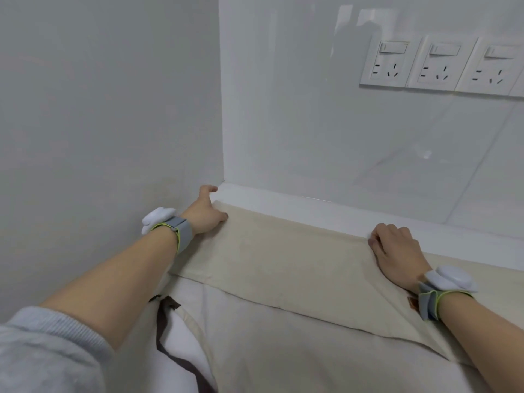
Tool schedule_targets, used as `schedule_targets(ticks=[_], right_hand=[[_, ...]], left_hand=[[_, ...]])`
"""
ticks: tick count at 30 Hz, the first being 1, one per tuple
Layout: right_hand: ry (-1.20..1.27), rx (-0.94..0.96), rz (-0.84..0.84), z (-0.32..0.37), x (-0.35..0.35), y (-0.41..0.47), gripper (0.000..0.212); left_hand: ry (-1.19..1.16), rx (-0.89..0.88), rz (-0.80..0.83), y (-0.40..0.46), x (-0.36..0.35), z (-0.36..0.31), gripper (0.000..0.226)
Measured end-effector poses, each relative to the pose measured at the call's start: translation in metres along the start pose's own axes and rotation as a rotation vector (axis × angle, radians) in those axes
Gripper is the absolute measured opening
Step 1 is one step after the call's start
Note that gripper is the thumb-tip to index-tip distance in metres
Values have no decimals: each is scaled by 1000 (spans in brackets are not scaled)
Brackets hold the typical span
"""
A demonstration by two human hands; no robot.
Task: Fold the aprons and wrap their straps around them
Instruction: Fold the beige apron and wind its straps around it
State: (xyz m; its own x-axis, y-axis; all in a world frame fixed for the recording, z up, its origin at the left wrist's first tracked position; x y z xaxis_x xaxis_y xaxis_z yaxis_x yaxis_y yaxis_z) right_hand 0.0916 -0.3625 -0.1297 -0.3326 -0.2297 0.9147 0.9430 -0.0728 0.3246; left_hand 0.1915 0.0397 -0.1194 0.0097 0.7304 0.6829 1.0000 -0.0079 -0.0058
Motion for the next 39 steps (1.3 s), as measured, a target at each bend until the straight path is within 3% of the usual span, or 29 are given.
schedule_targets(ticks=[3,6,10,16,19,21,23,26,30,35,39], right_hand=[[-15,-7,7,1,0,2,14],[-25,-23,0,2,2,-1,15],[-83,-45,-6,7,0,1,16],[-159,-75,-11,16,-4,4,17],[-169,-97,-22,27,-6,5,19],[-125,-54,9,44,-13,6,22],[-62,8,13,54,-14,3,30],[-67,14,76,34,-5,-15,46],[-122,-204,263,-50,8,-67,60],[-168,-317,364,-111,32,-111,64],[-160,-276,384,-95,42,-124,65]], left_hand=[[136,-118,22,-1,-1,-6,32],[250,-179,-136,-5,8,-12,38],[738,-365,-113,-14,-11,-24,37],[1065,-287,-212,-18,-9,-29,42],[805,-386,-209,-47,-42,-77,40],[583,-428,-118,-75,-87,-104,35],[527,-456,6,-100,-135,-118,37],[629,-355,147,-102,-170,-105,54],[708,-328,208,-98,-180,-98,59],[720,-323,176,-96,-180,-100,59],[753,-403,80,-112,-168,-116,55]])
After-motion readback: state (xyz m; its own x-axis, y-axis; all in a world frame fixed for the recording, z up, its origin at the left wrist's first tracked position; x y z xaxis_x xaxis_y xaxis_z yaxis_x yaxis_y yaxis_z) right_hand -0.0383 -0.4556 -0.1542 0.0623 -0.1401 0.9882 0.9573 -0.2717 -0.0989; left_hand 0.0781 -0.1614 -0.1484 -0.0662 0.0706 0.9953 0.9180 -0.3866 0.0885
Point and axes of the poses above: each hand's wrist, its own y-axis towards the middle knuckle, its own x-axis out of the back of the hand, z = x × y, the point moved 10 cm from there along y, towards the middle knuckle, and after that the axes turned 3 degrees about y, right-handed, at the moved point
